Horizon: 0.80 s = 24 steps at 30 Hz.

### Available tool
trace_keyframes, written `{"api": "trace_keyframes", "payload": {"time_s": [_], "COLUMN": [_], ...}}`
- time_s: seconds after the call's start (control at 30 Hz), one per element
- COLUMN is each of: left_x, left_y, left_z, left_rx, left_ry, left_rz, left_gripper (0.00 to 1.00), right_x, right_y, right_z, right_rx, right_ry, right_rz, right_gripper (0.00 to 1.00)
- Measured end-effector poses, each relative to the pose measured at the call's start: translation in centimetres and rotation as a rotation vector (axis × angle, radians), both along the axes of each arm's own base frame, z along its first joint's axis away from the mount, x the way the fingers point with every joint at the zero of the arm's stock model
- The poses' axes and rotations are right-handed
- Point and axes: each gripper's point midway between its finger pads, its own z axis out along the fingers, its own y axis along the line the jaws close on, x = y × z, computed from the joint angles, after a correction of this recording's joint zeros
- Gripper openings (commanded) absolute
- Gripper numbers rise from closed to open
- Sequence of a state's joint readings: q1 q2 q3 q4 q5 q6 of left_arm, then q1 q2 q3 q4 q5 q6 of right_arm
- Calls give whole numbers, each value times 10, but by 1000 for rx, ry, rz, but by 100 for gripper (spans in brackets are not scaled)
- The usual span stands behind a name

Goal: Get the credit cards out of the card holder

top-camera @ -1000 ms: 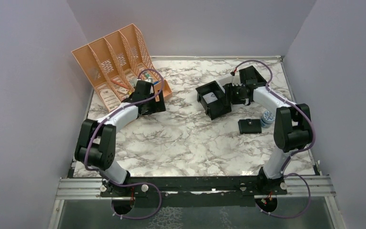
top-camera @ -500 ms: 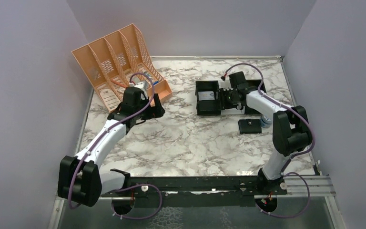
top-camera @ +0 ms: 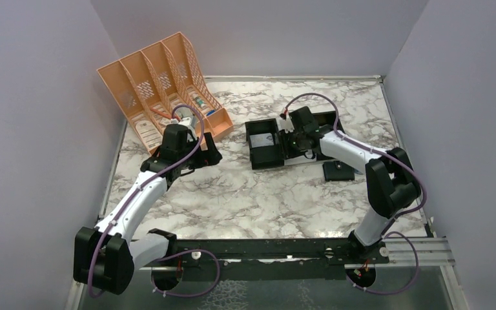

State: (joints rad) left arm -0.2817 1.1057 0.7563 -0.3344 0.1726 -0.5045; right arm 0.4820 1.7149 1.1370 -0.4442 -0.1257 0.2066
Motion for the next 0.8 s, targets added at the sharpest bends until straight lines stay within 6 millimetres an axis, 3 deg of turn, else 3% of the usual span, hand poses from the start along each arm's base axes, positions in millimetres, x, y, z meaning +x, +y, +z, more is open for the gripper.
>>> {"api": "trace_keyframes", "payload": {"time_s": [0.37,0.67,0.8], "left_x": [-6,-10,-3], "left_y": [-2,-6,-8], "left_z": [1,-2,-5], "left_rx": [-38,-63,-64], "left_ry": [15,31,24], "left_rz": [17,20,19], "left_gripper": [97,98,98], "right_x": [-27,-10,-3], "right_y": [42,86,94], "right_z": [4,23,24], "right_rx": [61,105,100], "right_ry": [62,35,25], "right_rz": [-24,3,4], "right_gripper": [38,41,41]}}
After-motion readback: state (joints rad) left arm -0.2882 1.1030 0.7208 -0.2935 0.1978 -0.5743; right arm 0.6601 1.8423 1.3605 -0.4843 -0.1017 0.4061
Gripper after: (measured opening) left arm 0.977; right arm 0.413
